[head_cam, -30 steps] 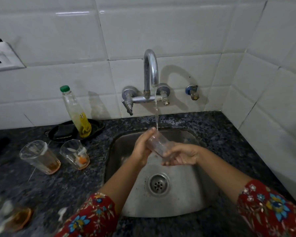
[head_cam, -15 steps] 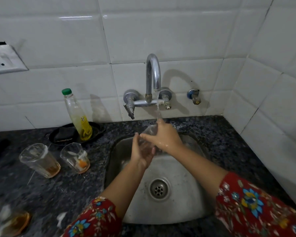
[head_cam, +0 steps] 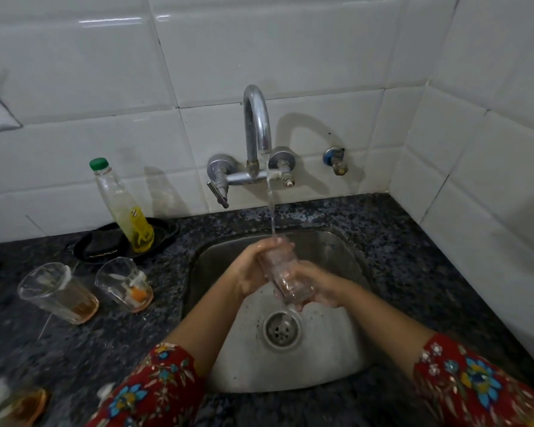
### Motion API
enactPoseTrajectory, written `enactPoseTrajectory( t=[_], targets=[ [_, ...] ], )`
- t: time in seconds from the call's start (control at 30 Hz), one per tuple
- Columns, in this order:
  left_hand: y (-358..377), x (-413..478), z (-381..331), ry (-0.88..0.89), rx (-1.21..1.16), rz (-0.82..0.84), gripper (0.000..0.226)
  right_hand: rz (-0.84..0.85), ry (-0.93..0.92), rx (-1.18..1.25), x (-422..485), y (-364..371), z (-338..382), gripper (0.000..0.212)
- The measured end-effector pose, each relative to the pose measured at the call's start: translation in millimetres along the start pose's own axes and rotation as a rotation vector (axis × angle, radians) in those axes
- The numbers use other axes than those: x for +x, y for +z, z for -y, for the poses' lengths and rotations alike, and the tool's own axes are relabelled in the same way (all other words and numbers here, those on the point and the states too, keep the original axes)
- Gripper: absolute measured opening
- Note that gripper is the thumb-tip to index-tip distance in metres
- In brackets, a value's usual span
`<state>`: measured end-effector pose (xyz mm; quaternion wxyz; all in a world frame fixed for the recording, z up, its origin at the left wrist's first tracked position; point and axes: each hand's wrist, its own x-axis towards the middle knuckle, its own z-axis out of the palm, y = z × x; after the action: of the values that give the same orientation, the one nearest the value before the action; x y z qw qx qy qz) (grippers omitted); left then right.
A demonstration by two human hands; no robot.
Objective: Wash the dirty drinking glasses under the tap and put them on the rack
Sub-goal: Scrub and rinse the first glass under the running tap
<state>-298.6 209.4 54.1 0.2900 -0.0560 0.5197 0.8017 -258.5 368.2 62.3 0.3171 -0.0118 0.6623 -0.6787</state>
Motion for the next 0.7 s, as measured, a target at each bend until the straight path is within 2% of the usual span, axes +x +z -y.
enactPoseTrajectory(
  t=[0.07, 0.17, 0.2, 0.23, 0.27, 0.33, 0.37, 0.4, 0.47, 0.57, 0.7],
  targets=[
    [0.1, -1.1, 0.8, 0.06, 0.022, -0.011, 0.031, -0.013, 0.004, 0.06, 0.1, 4.9, -1.2, 0.024],
    [15.4, -4.3, -0.7, 0.195, 0.2, -0.249, 0.03, -0.396, -0.095, -0.29, 12.9, 24.5, -3.6, 0.055],
    [17.0, -5.0, -3.1, 0.206, 0.195, -0.263, 0.024, -0.448, -0.127, -0.309, 16.0, 28.1, -4.4, 0.062],
    [14.3, -5.0, -6.9, 0.199, 0.174, -0.213, 0.019, -0.434, -0.149, -0.252, 16.5, 29.8, -1.9, 0.063],
    [8.6, -5.8, -10.8, 0.173, 0.14, -0.135, 0.021, -0.347, -0.147, -0.152, 17.4, 26.3, -0.8, 0.058],
    [-3.6, -10.1, -15.1, 0.094, 0.047, -0.005, 0.046, -0.167, -0.12, -0.033, 13.6, 17.1, -1.1, 0.045],
    [-9.1, -11.4, -15.5, 0.059, -0.011, 0.015, 0.059, -0.131, -0.123, -0.032, 11.8, 12.1, -1.9, 0.042],
    [-12.3, -12.5, -15.1, 0.029, -0.079, -0.02, 0.065, -0.137, -0.129, -0.051, 12.2, 7.6, -4.3, 0.04],
    [-15.0, -12.8, -12.8, 0.012, -0.168, -0.127, 0.061, -0.222, -0.141, -0.059, 17.4, 3.6, -5.0, 0.043],
    [-11.3, -14.0, -9.2, 0.022, -0.17, -0.264, 0.061, -0.341, -0.169, 0.007, 28.9, 12.7, -0.7, 0.05],
    [-11.8, -16.3, -6.5, 0.054, -0.159, -0.335, 0.064, -0.156, -0.174, 0.004, 24.3, 29.3, -14.5, 0.052]
  ],
)
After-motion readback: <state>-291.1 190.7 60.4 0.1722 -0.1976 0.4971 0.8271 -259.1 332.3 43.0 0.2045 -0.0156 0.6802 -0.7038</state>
